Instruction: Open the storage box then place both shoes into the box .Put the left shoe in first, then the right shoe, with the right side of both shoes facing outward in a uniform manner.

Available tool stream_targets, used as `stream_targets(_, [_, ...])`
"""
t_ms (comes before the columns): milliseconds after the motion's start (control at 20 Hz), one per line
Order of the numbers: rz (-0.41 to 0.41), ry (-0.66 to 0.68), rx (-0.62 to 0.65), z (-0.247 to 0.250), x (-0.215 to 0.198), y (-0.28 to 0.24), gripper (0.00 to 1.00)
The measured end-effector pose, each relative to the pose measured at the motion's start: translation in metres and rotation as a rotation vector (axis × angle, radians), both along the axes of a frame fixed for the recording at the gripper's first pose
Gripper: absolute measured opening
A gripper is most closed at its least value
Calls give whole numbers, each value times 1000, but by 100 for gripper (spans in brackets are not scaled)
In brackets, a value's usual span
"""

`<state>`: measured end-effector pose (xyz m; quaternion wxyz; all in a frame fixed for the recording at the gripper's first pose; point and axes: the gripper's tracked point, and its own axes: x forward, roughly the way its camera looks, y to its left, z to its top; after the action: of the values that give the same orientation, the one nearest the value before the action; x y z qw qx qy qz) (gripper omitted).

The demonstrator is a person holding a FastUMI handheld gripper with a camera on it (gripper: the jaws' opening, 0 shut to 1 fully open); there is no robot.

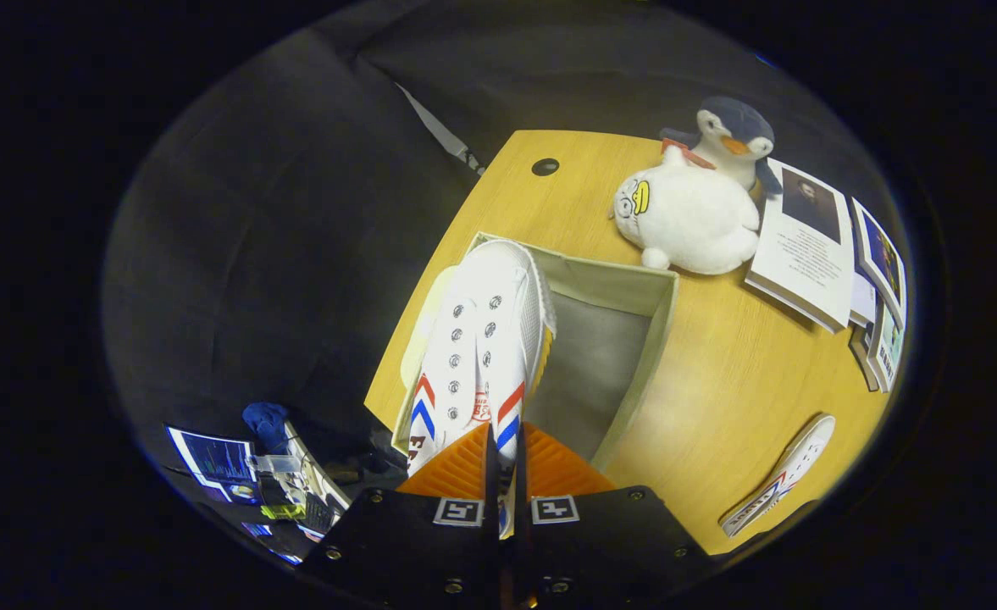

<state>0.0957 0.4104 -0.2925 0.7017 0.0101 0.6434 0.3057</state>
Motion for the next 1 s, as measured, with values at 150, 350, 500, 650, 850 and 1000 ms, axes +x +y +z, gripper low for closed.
stream_targets(150, [2, 12, -22, -12, 2, 10, 7])
stream_targets(350, [-2, 44, -7, -30, 3, 24, 29])
stream_targets(500, [9, -29, -22, -16, 19, 9, 99])
stream_targets(650, [-11, -27, 7, 4, 18, 0, 97])
stream_targets(850, [-49, -56, 28, 25, 26, -27, 97])
stream_targets(1000, [-87, -63, 44, 39, 27, -51, 97])
